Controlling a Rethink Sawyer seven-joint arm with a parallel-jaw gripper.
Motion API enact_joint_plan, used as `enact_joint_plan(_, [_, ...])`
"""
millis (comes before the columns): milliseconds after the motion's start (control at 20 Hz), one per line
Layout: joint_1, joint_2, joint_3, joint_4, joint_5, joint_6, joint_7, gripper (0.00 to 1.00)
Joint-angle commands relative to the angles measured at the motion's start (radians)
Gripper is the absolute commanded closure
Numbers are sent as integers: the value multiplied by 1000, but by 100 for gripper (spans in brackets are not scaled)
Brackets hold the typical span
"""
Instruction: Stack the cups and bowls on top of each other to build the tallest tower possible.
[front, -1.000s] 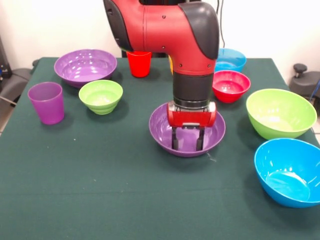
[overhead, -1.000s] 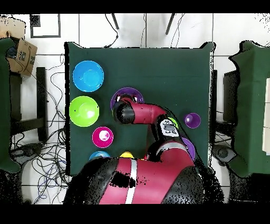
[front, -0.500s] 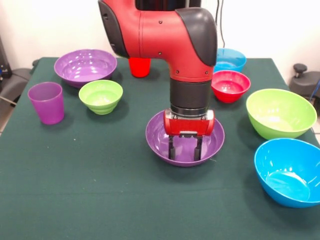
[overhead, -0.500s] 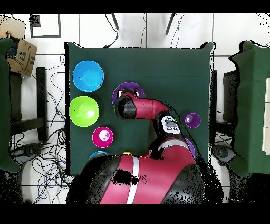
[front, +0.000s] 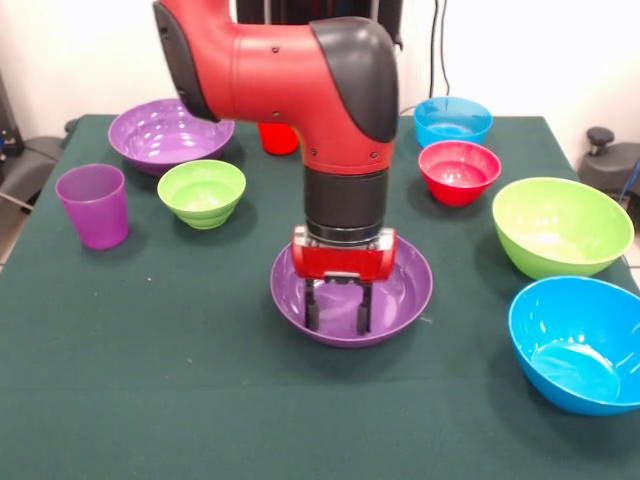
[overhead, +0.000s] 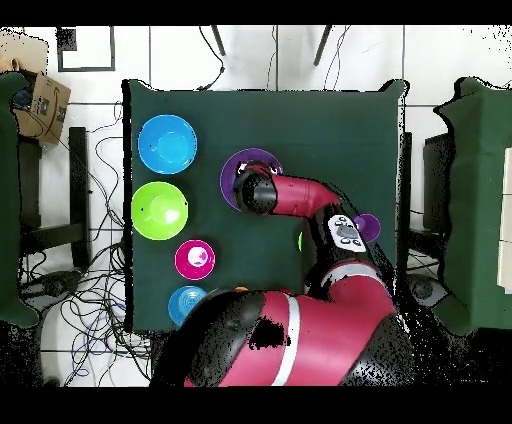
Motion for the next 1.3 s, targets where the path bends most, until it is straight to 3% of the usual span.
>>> enact_joint_plan(50, [-38, 2, 116, -110, -59, 163, -99, 0])
enact_joint_plan(1300, [-26, -22, 112, -101, -68, 192, -65, 0])
